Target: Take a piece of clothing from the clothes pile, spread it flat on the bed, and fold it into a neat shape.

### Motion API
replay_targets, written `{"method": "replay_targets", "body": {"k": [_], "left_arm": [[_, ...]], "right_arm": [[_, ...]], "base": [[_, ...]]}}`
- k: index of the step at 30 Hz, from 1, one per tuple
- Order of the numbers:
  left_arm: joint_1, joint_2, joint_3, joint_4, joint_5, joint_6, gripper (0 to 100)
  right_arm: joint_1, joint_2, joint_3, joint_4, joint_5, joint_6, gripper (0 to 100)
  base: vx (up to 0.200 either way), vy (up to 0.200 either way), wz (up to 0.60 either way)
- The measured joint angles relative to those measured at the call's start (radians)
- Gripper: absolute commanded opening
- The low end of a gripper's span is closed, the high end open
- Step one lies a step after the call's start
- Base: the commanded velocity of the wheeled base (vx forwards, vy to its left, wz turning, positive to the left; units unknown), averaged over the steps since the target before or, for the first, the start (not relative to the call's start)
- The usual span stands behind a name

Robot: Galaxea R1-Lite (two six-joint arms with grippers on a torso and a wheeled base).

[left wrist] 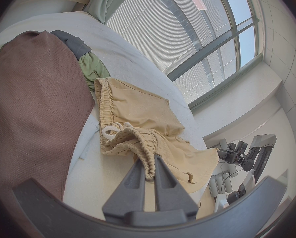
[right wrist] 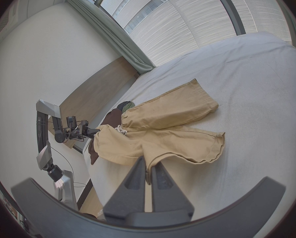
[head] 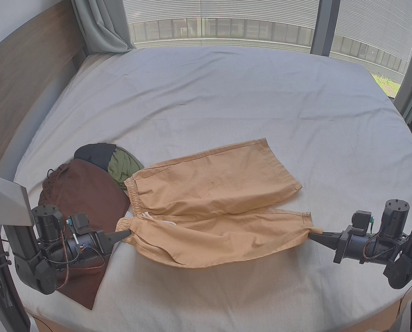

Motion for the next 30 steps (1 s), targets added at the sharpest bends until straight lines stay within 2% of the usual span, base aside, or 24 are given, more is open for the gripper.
{"method": "replay_targets", "body": {"k": [18,27,30], "left_arm": [[0.005,-0.001,-0.023,0.0,0.003,0.0,0],[0.005,-0.008,-0.049,0.0,0.029,-0.033,0],[0.005,-0.009,-0.058,0.0,0.03,-0.036,0]], "right_arm": [[0.019,-0.052,-0.027,0.001,-0.007,0.028,0],[0.02,-0.066,-0.077,0.001,-0.012,0.064,0],[0.021,-0.067,-0.103,0.0,-0.04,0.078,0]], "base": [[0.0,0.0,0.0],[0.0,0.0,0.0],[0.0,0.0,0.0]]}}
